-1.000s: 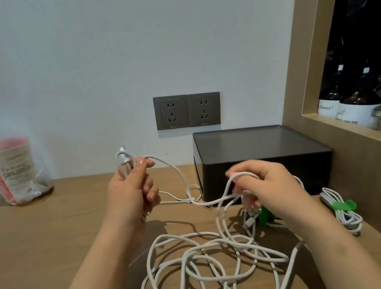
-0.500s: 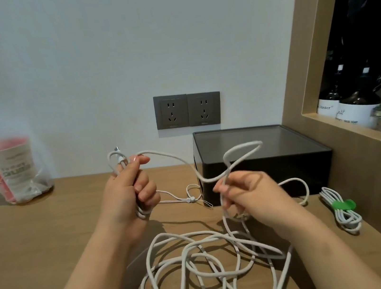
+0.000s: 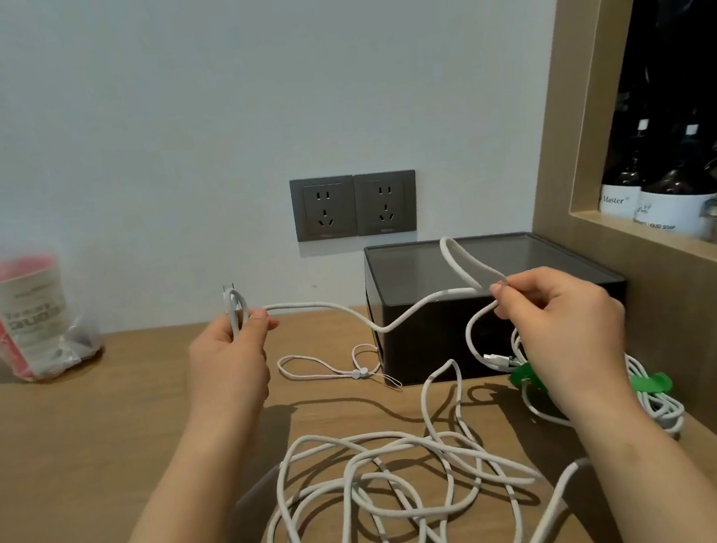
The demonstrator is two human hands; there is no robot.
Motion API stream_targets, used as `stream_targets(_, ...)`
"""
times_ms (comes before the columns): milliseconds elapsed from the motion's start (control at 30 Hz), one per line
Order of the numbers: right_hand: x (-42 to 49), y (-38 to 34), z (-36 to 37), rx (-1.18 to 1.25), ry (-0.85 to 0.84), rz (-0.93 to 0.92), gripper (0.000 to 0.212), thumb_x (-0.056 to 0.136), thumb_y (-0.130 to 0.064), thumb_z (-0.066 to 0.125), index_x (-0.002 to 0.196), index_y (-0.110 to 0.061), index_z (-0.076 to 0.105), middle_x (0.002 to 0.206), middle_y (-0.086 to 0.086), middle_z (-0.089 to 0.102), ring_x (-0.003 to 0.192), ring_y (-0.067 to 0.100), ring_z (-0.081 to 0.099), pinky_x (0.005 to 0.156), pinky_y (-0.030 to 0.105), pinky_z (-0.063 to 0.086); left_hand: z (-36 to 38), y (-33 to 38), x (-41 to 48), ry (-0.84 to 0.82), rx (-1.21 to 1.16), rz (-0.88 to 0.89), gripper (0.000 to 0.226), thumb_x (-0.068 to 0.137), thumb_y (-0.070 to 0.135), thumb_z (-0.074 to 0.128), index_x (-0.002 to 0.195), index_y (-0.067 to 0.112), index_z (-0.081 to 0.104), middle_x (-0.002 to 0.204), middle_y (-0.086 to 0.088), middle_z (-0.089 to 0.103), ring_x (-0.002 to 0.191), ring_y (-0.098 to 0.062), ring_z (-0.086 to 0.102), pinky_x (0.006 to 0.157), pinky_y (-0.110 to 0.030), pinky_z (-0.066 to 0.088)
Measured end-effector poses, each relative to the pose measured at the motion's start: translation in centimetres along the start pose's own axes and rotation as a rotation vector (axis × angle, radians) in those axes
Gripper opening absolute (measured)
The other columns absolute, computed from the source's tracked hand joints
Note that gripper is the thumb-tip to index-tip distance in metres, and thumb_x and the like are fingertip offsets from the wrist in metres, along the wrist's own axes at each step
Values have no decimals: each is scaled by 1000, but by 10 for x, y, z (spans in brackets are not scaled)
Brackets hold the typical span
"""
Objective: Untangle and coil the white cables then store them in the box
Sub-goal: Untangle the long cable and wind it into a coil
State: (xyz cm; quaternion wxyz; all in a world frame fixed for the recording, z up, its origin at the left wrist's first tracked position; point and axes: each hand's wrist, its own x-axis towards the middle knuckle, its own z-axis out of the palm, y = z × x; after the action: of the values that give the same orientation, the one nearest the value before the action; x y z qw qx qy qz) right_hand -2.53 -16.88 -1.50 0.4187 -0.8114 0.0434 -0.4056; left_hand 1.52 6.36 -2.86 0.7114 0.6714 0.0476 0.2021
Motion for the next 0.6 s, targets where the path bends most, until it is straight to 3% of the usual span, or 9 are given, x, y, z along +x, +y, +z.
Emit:
stream_targets(100, 0, 0, 1, -13, 37, -25, 10, 87, -22, 64, 77, -20, 65, 67, -2, 65, 70, 14, 61, 58, 22, 43, 0, -2, 2, 3, 10, -20, 23, 95, 19, 51, 75, 15, 60, 37, 10, 32, 35, -11, 26, 45, -23, 20)
stream_targets(267, 0, -2, 0, -9, 117, -73, 15, 86, -22, 65, 73, -17, 60, 64, -5, 60, 64, 7, 57, 54, 15, 36, 0, -3, 3, 19, 7, -46, 23, 96, 18, 49, 76, 15, 58, 45, 5, 32, 36, -11, 26, 44, -22, 21)
stream_targets(433, -3, -5, -5, 34, 523, -291, 18, 85, -16, 65, 72, -10, 55, 58, -7, 46, 52, 11, 41, 59, 9, 36, 2, 3, 3, 58, -177, -105, 24, 99, 17, 43, 77, 15, 51, 36, 9, 30, 29, -5, 25, 35, -13, 19)
stream_targets(500, -2, -1, -2, -65, 381, -245, 21, 86, -19, 65, 72, -8, 53, 58, -2, 49, 53, 18, 48, 53, 18, 39, 2, 6, 2, 85, -307, -120, 24, 100, 18, 43, 77, 15, 49, 37, 9, 30, 29, -4, 24, 34, -11, 19)
stream_targets(600, -4, 1, 6, -483, -201, 2, 22, 88, -31, 60, 76, -18, 47, 65, -2, 53, 62, 18, 52, 51, 28, 41, -1, 13, 2, 90, -510, -115, 23, 100, 22, 42, 79, 17, 49, 41, 8, 31, 32, -4, 27, 35, -12, 23)
